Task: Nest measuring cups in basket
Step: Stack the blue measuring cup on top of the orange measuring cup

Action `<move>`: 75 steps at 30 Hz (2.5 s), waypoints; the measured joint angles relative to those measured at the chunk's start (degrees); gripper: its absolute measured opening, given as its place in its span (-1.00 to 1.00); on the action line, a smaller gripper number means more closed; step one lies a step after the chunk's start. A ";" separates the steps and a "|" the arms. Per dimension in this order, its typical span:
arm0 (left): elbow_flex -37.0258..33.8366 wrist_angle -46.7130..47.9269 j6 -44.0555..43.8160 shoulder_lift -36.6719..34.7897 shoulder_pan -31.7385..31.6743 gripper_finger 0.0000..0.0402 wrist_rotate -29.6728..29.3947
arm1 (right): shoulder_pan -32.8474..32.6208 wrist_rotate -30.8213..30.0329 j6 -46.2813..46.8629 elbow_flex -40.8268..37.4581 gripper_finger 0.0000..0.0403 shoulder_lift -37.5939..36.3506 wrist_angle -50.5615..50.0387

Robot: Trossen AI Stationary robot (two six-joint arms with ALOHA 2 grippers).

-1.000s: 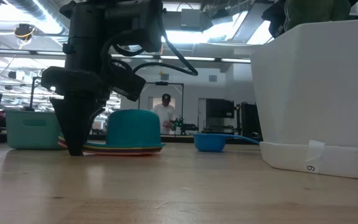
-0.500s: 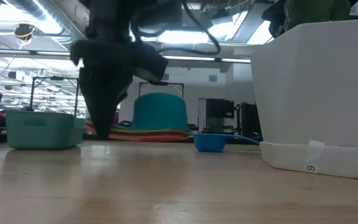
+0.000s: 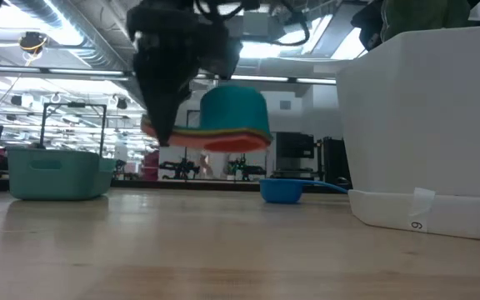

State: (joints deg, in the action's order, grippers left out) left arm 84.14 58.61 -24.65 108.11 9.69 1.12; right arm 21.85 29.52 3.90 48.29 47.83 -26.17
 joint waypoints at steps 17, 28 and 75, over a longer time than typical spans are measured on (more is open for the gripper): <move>9.74 3.98 5.55 -6.89 -10.10 -0.33 12.39 | -0.01 -9.05 -12.21 0.01 -0.84 -0.02 -4.42; 7.50 2.98 13.92 -10.66 -20.17 -0.33 23.00 | 0.11 -8.94 -13.18 0.00 -0.84 -0.02 -6.90; -37.16 -76.96 -15.51 -10.47 -26.40 -0.33 65.40 | 0.11 -11.89 -19.59 0.02 -0.84 10.28 7.43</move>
State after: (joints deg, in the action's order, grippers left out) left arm 46.98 -18.35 -40.16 97.65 -16.71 66.52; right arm 21.96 17.63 -15.69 48.31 58.11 -18.74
